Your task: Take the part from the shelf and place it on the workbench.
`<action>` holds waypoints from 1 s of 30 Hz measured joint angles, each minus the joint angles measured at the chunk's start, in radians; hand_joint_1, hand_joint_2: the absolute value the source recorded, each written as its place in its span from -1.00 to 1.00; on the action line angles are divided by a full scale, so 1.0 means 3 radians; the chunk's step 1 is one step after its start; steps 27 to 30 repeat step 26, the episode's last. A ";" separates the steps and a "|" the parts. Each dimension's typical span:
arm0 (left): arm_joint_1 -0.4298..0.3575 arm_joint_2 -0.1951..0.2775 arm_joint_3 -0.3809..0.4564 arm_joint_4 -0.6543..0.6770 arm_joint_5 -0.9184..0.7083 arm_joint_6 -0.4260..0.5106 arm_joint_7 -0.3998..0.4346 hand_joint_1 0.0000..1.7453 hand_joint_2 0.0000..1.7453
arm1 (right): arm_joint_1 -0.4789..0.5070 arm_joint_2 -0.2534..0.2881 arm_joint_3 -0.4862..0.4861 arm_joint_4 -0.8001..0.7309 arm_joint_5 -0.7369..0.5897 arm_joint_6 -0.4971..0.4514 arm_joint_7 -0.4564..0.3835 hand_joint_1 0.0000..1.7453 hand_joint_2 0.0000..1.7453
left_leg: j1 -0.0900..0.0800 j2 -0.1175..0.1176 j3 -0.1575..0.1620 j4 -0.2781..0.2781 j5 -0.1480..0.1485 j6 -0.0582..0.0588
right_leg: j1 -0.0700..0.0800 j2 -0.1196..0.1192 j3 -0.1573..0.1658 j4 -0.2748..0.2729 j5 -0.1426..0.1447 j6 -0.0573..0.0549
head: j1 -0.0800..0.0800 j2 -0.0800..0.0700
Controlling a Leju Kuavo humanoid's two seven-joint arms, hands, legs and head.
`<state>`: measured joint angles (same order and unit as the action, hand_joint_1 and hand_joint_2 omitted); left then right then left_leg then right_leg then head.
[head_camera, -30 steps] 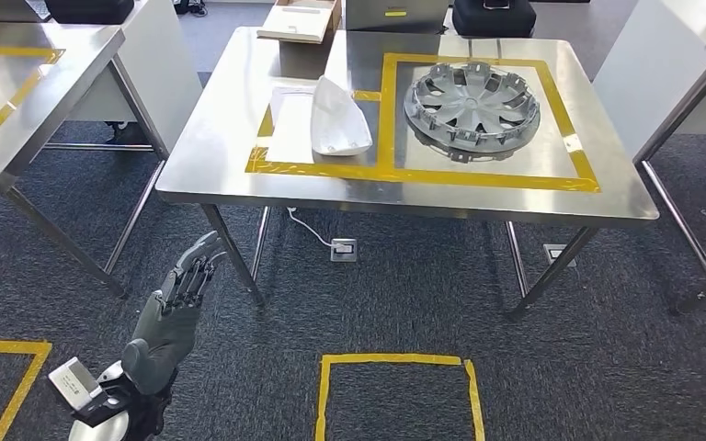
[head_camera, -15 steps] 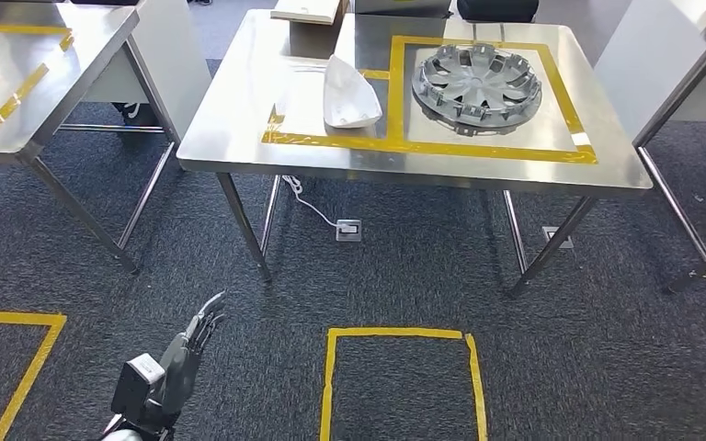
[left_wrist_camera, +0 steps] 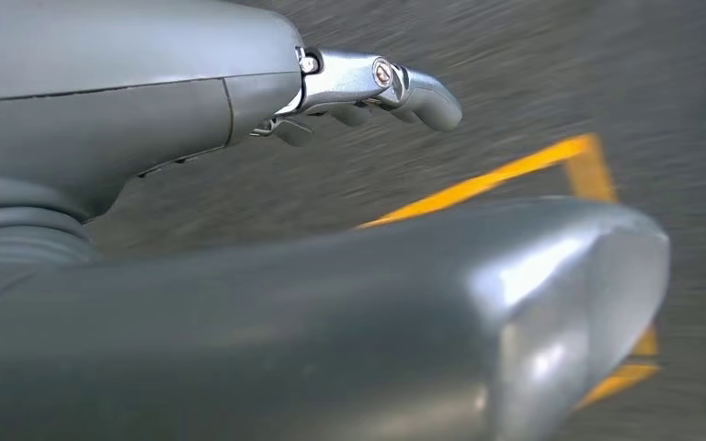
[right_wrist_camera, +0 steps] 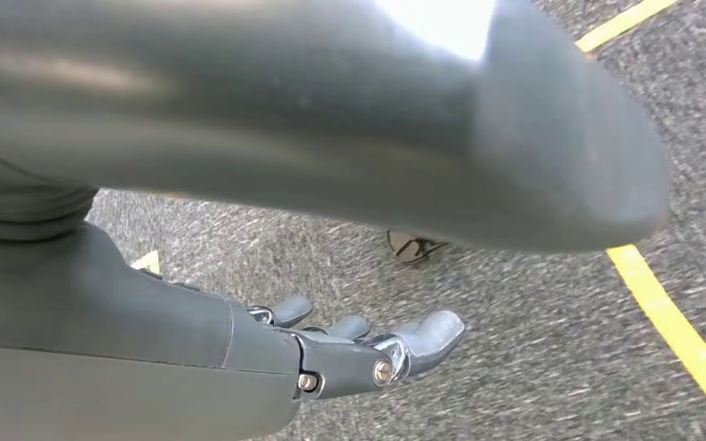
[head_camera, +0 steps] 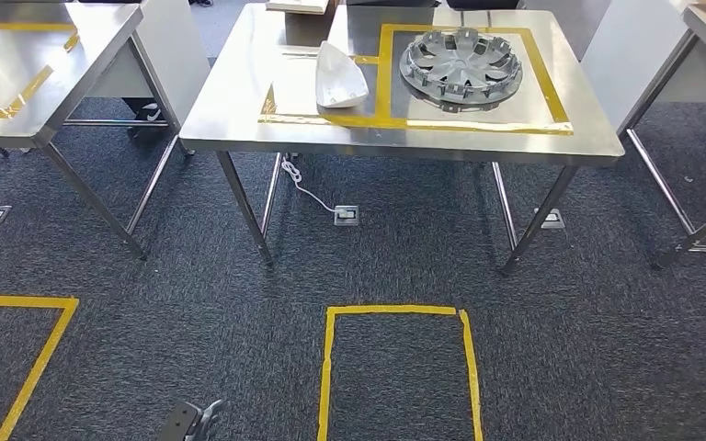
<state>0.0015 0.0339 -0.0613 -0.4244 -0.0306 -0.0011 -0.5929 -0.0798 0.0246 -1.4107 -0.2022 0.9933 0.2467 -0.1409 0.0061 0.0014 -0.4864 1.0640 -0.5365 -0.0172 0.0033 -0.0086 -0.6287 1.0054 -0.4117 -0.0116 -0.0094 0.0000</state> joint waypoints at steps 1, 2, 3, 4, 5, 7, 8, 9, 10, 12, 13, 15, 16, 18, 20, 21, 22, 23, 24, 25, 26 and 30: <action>-0.0012 0.0000 0.0000 0.0115 -0.0001 0.0000 0.0096 -1.00 -1.00 | 0.0001 0.0000 0.0000 0.0000 0.0004 0.0005 0.0002 -1.00 -1.00 | -0.0008 -0.0002 0.0107 -0.0172 -0.0056 0.0017 | 0.0000 -0.0002 -0.0009 0.0006 0.0027 0.0018 | 0.0000 0.0000; -0.0021 -0.0001 0.0001 0.0219 -0.0001 0.0000 0.0228 -1.00 -1.00 | 0.0001 0.0001 0.0000 0.0000 0.0009 0.0013 0.0005 -1.00 -1.00 | -0.0022 -0.0004 0.0140 -0.0253 -0.0082 0.0038 | -0.0004 -0.0004 -0.0015 0.0003 0.0056 0.0040 | 0.0002 0.0000; -0.0023 -0.0006 0.0003 0.0315 0.0001 -0.0001 0.0366 -1.00 -1.00 | 0.0002 0.0000 0.0000 0.0000 0.0016 0.0020 0.0009 -1.00 -1.00 | -0.0026 -0.0002 0.0112 -0.0250 -0.0057 0.0065 | -0.0008 -0.0001 -0.0016 -0.0006 0.0088 0.0063 | 0.0003 0.0000; -0.0028 -0.0013 0.0005 0.0397 0.0005 -0.0004 0.0494 -1.00 -1.00 | 0.0004 0.0000 0.0000 0.0000 0.0022 0.0026 0.0012 -1.00 -1.00 | -0.0025 0.0006 0.0085 -0.0258 -0.0027 0.0092 | -0.0015 0.0007 -0.0034 0.0004 0.0083 0.0084 | -0.0002 0.0000; -0.0030 -0.0019 0.0011 0.0466 0.0013 -0.0010 0.0632 -1.00 -1.00 | 0.0008 0.0000 0.0000 0.0000 0.0028 0.0030 0.0018 -1.00 -1.00 | -0.0022 0.0013 0.0045 -0.0260 0.0013 0.0125 | -0.0021 0.0015 -0.0062 0.0051 0.0014 0.0106 | 0.0001 0.0000; -0.0036 -0.0034 0.0034 0.0562 0.0040 -0.0026 0.0853 -1.00 -1.00 | 0.0016 0.0005 0.0000 0.0001 0.0036 0.0032 0.0028 -1.00 -1.00 | -0.0014 0.0023 -0.0057 -0.0264 0.0104 0.0166 | -0.0032 0.0027 -0.0154 0.0332 -0.0315 0.0143 | 0.0017 0.0000; -0.0037 -0.0038 0.0049 0.0598 0.0059 -0.0032 0.0964 -1.00 -1.00 | 0.0017 0.0008 0.0000 0.0001 0.0041 0.0034 0.0033 -1.00 -1.00 | -0.0016 0.0022 -0.0114 -0.0262 0.0149 0.0174 | -0.0035 0.0028 -0.0198 0.0546 -0.0499 0.0160 | 0.0028 0.0000; -0.0038 -0.0044 0.0065 0.0630 0.0077 -0.0036 0.1063 -1.00 -1.00 | 0.0017 0.0010 0.0000 0.0001 0.0046 0.0035 0.0035 -1.00 -1.00 | -0.0019 0.0023 -0.0172 -0.0257 0.0188 0.0174 | -0.0038 0.0027 -0.0226 0.0752 -0.0615 0.0171 | 0.0033 0.0000; -0.0038 -0.0051 0.0080 0.0659 0.0095 -0.0038 0.1147 -1.00 -1.00 | 0.0016 0.0011 0.0000 0.0001 0.0053 0.0036 0.0039 -1.00 -1.00 | -0.0021 0.0025 -0.0230 -0.0248 0.0226 0.0172 | -0.0039 0.0027 -0.0222 0.0899 -0.0636 0.0177 | 0.0033 0.0000; -0.0039 -0.0064 0.0112 0.0701 0.0123 -0.0040 0.1250 -1.00 -1.00 | 0.0017 0.0010 0.0000 0.0001 0.0066 0.0038 0.0047 -1.00 -1.00 | -0.0021 0.0029 -0.0346 -0.0217 0.0290 0.0160 | -0.0039 0.0027 -0.0073 0.0899 -0.0465 0.0174 | 0.0035 0.0000; -0.0041 -0.0070 0.0126 0.0714 0.0132 -0.0039 0.1280 -1.00 -1.00 | 0.0017 0.0010 0.0000 0.0001 0.0069 0.0040 0.0051 -1.00 -1.00 | -0.0020 0.0030 -0.0398 -0.0193 0.0320 0.0151 | -0.0038 0.0027 0.0075 0.0757 -0.0365 0.0166 | 0.0037 0.0000; -0.0044 -0.0082 0.0147 0.0732 0.0141 -0.0036 0.1317 -1.00 -1.00 | 0.0013 0.0010 0.0000 0.0001 0.0073 0.0045 0.0056 -1.00 -1.00 | -0.0023 0.0028 -0.0469 -0.0147 0.0367 0.0123 | -0.0027 0.0027 0.0443 0.0294 -0.0398 0.0127 | 0.0039 0.0000; -0.0047 -0.0085 0.0154 0.0739 0.0142 -0.0034 0.1327 -1.00 -1.00 | 0.0010 0.0010 0.0000 0.0001 0.0079 0.0051 0.0058 -1.00 -1.00 | -0.0024 0.0027 -0.0478 -0.0133 0.0385 0.0105 | -0.0019 0.0027 0.0567 0.0109 -0.0475 0.0103 | 0.0040 0.0000; -0.0061 -0.0086 0.0169 0.0750 0.0148 -0.0033 0.1346 -1.00 0.00 | 0.0008 0.0011 0.0000 0.0001 0.0093 0.0082 0.0065 -1.00 -1.00 | -0.0021 0.0028 -0.0473 -0.0135 0.0426 0.0062 | -0.0002 0.0023 0.0645 -0.0049 -0.0552 0.0053 | 0.0042 0.0000; -0.0070 -0.0084 0.0197 0.0759 0.0164 -0.0034 0.1365 -1.00 1.00 | 0.0012 0.0019 0.0001 0.0003 0.0113 0.0146 0.0085 -1.00 -1.00 | -0.0014 0.0027 -0.0494 -0.0122 0.0423 0.0021 | -0.0007 0.0013 0.0605 -0.0058 -0.0499 0.0005 | 0.0047 0.0000; -0.0069 -0.0085 0.0209 0.0764 0.0170 -0.0036 0.1371 -1.00 1.00 | 0.0016 0.0024 0.0003 0.0004 0.0127 0.0182 0.0112 -1.00 -1.00 | -0.0011 0.0024 -0.0528 -0.0053 0.0343 0.0004 | -0.0013 0.0007 0.0581 -0.0065 -0.0466 -0.0017 | 0.0039 0.0000; -0.0068 -0.0087 0.0217 0.0769 0.0172 -0.0039 0.1370 -1.00 1.00 | 0.0019 0.0029 0.0005 0.0005 0.0146 0.0212 0.0155 -1.00 -1.00 | -0.0006 0.0020 -0.0581 0.0086 0.0212 -0.0012 | -0.0020 0.0002 0.0551 -0.0070 -0.0432 -0.0034 | 0.0030 0.0000; -0.0068 -0.0089 0.0220 0.0773 0.0168 -0.0045 0.1361 -1.00 1.00 | 0.0022 0.0033 0.0007 0.0005 0.0164 0.0231 0.0213 -1.00 -0.50 | -0.0001 0.0016 -0.0645 0.0290 0.0049 -0.0027 | -0.0022 -0.0001 0.0517 -0.0068 -0.0405 -0.0043 | 0.0020 0.0000; -0.0069 -0.0091 0.0220 0.0777 0.0163 -0.0053 0.1350 -1.00 1.00 | 0.0027 0.0037 0.0009 0.0005 0.0180 0.0243 0.0279 -1.00 0.00 | 0.0002 0.0016 -0.0705 0.0507 -0.0082 -0.0040 | -0.0022 -0.0003 0.0483 -0.0066 -0.0380 -0.0048 | 0.0010 0.0000; -0.0071 -0.0090 0.0222 0.0779 0.0159 -0.0060 0.1341 -1.00 1.00 | 0.0031 0.0044 0.0010 0.0006 0.0195 0.0249 0.0336 -1.00 0.50 | 0.0005 0.0015 -0.0737 0.0675 -0.0148 -0.0051 | -0.0022 -0.0006 0.0451 -0.0062 -0.0359 -0.0047 | 0.0007 0.0000; -0.0071 -0.0090 0.0223 0.0780 0.0156 -0.0064 0.1335 -1.00 1.00 | 0.0033 0.0049 0.0010 0.0006 0.0200 0.0252 0.0366 -1.00 1.00 | 0.0005 0.0015 -0.0755 0.0767 -0.0176 -0.0056 | -0.0021 -0.0008 0.0434 -0.0059 -0.0348 -0.0046 | 0.0007 0.0000; -0.0071 -0.0090 0.0223 0.0780 0.0156 -0.0064 0.1335 -1.00 1.00 | 0.0033 0.0049 0.0010 0.0006 0.0200 0.0252 0.0366 -1.00 1.00 | 0.0005 0.0015 -0.0755 0.0767 -0.0176 -0.0056 | -0.0021 -0.0008 0.0434 -0.0059 -0.0348 -0.0046 | 0.0007 0.0000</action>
